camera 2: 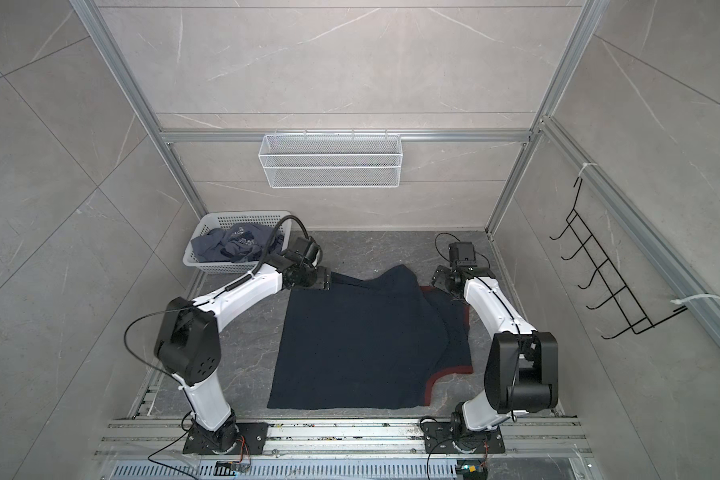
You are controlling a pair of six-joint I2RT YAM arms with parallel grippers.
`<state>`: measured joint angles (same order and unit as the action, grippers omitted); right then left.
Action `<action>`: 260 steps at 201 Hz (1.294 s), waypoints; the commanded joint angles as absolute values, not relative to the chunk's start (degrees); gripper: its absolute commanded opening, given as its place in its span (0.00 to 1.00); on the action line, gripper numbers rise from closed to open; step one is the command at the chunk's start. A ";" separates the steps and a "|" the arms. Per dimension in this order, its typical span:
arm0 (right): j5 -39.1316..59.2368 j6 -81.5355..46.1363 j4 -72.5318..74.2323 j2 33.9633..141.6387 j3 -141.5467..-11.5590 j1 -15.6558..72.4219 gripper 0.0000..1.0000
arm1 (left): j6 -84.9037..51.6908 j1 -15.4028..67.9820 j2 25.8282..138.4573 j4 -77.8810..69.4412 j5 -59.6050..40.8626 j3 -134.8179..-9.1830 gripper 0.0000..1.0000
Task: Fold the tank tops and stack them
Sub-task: 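Grasp the far shoulder straps with both grippers and smooth the tank top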
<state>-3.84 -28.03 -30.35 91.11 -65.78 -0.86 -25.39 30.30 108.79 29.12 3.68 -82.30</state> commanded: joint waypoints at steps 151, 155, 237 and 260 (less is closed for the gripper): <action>-2.64 -38.10 -26.67 108.60 -67.51 -16.79 0.77 | -33.80 23.37 105.31 14.28 5.42 -60.70 0.82; -2.52 -37.83 -26.42 108.23 -67.50 -16.81 0.77 | -33.56 23.39 104.99 14.10 4.77 -60.57 0.83; 6.47 -32.26 -24.61 96.19 -65.71 -11.00 0.78 | -25.46 24.85 103.89 20.86 -2.97 -76.56 0.81; 9.02 -30.67 -23.33 95.83 -64.68 -7.67 0.77 | -24.90 25.93 108.61 20.74 -4.87 -81.44 0.77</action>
<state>5.76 -33.21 -23.66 96.47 -66.76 -10.39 -27.31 24.80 105.43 19.33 -1.76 -76.51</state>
